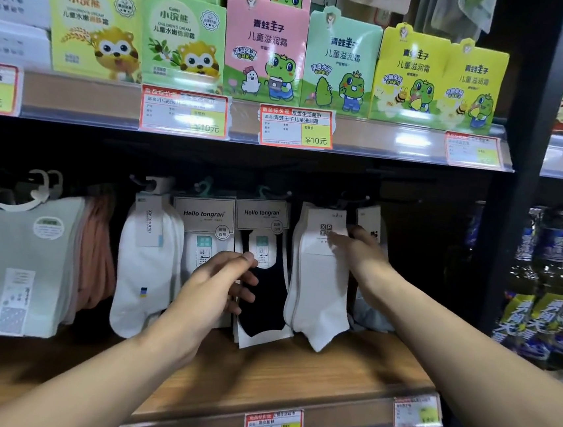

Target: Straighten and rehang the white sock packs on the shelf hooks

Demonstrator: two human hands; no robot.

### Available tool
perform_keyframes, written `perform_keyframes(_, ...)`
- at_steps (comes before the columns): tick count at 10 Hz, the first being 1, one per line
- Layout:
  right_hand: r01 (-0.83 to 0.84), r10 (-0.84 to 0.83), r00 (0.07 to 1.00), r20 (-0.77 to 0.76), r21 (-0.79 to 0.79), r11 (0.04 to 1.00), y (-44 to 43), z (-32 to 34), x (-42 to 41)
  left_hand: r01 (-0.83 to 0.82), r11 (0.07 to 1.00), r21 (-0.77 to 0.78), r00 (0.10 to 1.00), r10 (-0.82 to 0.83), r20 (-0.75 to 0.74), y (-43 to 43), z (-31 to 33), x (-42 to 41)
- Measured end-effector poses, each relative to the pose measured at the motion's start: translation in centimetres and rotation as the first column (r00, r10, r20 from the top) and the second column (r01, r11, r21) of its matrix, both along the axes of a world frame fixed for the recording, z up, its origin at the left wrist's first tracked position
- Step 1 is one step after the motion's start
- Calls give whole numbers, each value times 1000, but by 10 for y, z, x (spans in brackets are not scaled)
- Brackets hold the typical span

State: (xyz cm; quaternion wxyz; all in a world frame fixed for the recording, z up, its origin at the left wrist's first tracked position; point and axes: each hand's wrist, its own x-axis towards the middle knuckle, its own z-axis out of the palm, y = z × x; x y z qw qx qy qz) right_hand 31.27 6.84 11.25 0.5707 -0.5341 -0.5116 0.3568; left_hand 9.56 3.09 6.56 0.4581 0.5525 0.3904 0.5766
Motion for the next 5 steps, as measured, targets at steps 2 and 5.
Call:
perform_keyframes(2,58,-59,998,-1,-56,997,0,-13,6,-3,1000,1,1000,3,6,-1,2,-2)
perform_keyframes(5,158,-159,986,44,35,987,-28,-49,7,5,1000,18,999,-4,-46,-11,4,-17)
